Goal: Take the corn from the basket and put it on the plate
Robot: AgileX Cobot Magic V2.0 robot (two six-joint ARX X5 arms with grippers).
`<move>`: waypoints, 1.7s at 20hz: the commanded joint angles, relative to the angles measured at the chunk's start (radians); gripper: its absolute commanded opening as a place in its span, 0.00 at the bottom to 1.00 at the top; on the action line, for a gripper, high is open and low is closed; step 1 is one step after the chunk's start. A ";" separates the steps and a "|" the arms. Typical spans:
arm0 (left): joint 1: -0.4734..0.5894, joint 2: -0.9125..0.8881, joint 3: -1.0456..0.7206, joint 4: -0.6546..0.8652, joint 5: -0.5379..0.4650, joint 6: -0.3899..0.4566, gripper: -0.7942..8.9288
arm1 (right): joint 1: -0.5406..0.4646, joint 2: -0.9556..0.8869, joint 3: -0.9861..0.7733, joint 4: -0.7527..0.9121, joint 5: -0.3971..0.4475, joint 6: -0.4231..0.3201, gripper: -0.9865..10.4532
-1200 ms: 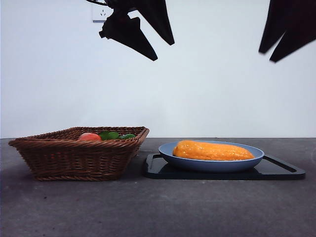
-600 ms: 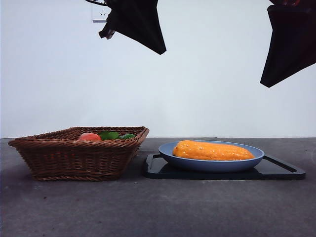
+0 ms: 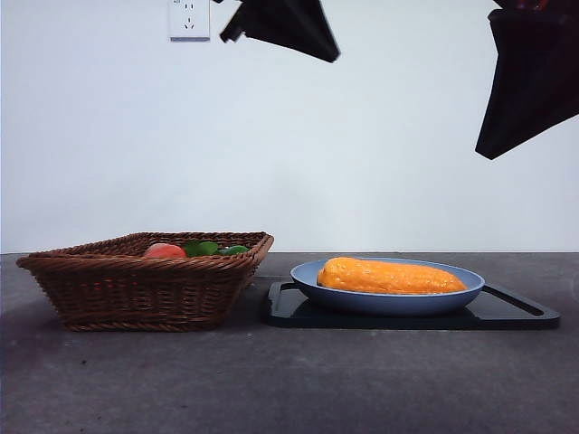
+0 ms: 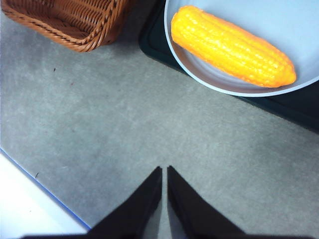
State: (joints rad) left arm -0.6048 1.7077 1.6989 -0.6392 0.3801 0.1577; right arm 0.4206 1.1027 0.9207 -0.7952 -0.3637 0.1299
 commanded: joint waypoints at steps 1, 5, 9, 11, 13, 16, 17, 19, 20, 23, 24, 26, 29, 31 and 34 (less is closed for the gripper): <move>0.049 -0.046 0.028 0.007 -0.047 0.010 0.09 | 0.006 0.006 0.004 0.010 -0.002 0.008 0.09; 0.182 -0.208 -0.002 0.002 -0.049 0.018 0.09 | 0.006 0.006 0.004 0.010 -0.001 0.008 0.09; 0.371 -0.454 -0.169 0.055 -0.048 0.018 0.09 | 0.006 0.006 0.004 0.010 -0.002 0.008 0.09; 0.471 -0.608 -0.331 0.148 -0.048 0.015 0.09 | 0.006 0.006 0.004 0.010 -0.002 0.008 0.09; 0.563 -0.770 -0.520 0.266 -0.048 0.013 0.09 | 0.006 0.006 0.004 0.010 -0.002 0.008 0.09; 0.661 -0.987 -0.790 0.431 -0.049 0.013 0.09 | 0.006 0.006 0.004 0.010 -0.002 0.008 0.09; 0.679 -1.038 -0.859 0.474 -0.051 0.013 0.09 | 0.006 0.006 0.004 0.010 -0.001 0.008 0.09; 0.701 -1.139 -1.000 0.543 -0.079 0.006 0.09 | 0.006 0.006 0.004 0.010 -0.002 0.008 0.09; 0.705 -1.183 -1.064 0.563 -0.095 0.005 0.09 | 0.006 0.006 0.004 0.010 -0.002 0.008 0.09; 0.711 -1.316 -1.239 0.566 -0.111 -0.015 0.09 | 0.006 0.006 0.004 0.010 -0.002 0.008 0.09; 0.713 -1.362 -1.300 0.565 -0.139 -0.024 0.09 | 0.006 0.006 0.004 0.010 -0.002 0.008 0.09; 0.715 -1.437 -1.406 0.565 -0.168 -0.031 0.09 | 0.006 0.006 0.004 0.010 -0.002 0.008 0.09; 0.723 -1.535 -1.528 0.555 -0.175 -0.048 0.09 | 0.006 0.006 0.004 0.010 -0.002 0.008 0.09; 0.724 -1.582 -1.580 0.544 -0.175 -0.051 0.09 | 0.006 0.006 0.004 0.010 -0.002 0.008 0.09; 0.724 -1.626 -1.621 0.520 -0.175 -0.051 0.09 | 0.006 0.006 0.004 0.010 -0.002 0.008 0.09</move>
State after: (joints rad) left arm 0.1158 0.0826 0.0807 -0.1276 0.2077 0.1131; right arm 0.4206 1.1027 0.9207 -0.7948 -0.3637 0.1318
